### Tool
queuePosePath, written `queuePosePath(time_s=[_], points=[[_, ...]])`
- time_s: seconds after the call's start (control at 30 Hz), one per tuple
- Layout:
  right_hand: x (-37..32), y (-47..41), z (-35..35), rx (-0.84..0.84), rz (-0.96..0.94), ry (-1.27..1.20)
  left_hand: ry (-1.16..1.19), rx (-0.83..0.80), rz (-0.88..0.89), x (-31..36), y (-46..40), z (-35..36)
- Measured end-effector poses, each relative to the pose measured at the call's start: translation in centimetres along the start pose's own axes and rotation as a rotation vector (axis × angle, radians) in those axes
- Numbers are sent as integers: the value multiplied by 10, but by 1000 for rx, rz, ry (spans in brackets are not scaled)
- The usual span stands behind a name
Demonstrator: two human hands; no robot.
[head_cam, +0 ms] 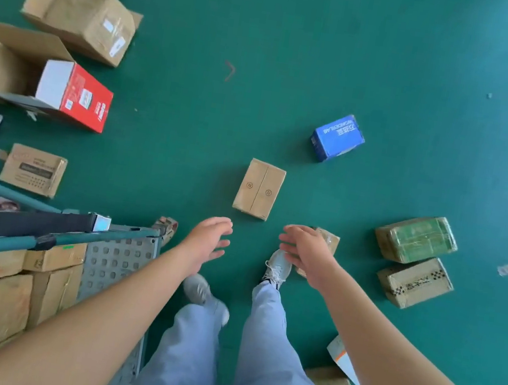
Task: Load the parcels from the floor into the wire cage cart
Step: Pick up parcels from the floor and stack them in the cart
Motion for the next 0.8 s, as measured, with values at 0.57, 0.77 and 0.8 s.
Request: queuePosePath(time_s=[0.57, 0.77, 0.8], points=[[94, -336, 31, 101, 297, -93, -226, -1, -197, -44, -388, -21], [134, -466, 48, 160, 349, -31, -328, -13, -238, -88, -511, -24], [137, -486, 50, 176, 346, -14, -357, -12, -240, -93, -530, -25]])
Point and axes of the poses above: each hand's wrist, its own y-axis away from the middle knuckle, its own z-axis out of the palm, x = y × z, the point moved 9 cm from there along -y, towards the middle knuckle, and after that the axes turned 3 degrees about -x, right-handed, at the moved point
